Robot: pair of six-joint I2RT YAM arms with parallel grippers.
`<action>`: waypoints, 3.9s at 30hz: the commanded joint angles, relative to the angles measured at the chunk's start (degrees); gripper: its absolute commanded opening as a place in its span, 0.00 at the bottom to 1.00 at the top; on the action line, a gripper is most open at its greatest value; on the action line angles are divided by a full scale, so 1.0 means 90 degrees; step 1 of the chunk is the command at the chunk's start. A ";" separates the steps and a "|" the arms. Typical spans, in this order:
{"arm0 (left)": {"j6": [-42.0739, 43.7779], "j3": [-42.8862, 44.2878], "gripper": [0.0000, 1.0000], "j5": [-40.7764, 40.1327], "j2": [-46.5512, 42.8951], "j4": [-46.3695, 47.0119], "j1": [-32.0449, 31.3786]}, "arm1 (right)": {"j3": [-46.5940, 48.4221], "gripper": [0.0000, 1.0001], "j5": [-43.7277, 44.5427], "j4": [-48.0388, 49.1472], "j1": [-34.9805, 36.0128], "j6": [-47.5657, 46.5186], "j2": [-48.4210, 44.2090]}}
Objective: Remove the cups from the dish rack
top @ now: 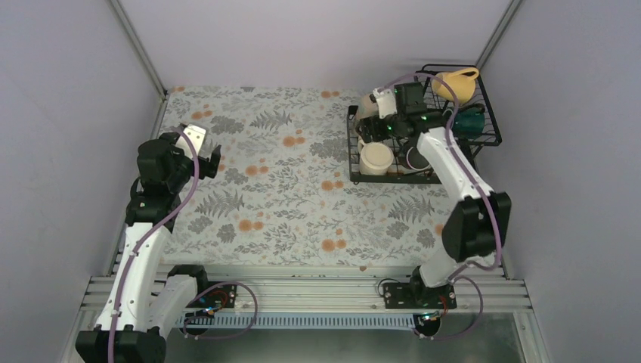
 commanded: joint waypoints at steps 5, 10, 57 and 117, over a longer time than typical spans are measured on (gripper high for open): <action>0.0072 -0.0069 1.00 -0.0177 0.0069 0.0187 -0.0016 | 0.1673 0.80 0.1746 -0.0448 0.0223 0.0670 0.1542; 0.0013 -0.0094 1.00 -0.0175 0.0348 0.0244 -0.0016 | 0.2034 0.74 0.1853 -0.0653 0.0421 0.0761 0.2214; 0.0049 -0.0324 1.00 0.0063 0.0488 0.0349 -0.0016 | 0.1880 0.17 0.3096 0.0482 0.0477 0.0700 0.3442; 0.4948 -0.1177 0.88 -0.2870 0.5761 1.3033 -0.4367 | 0.4171 0.03 -0.4759 -0.2794 -0.0452 -0.0312 0.1837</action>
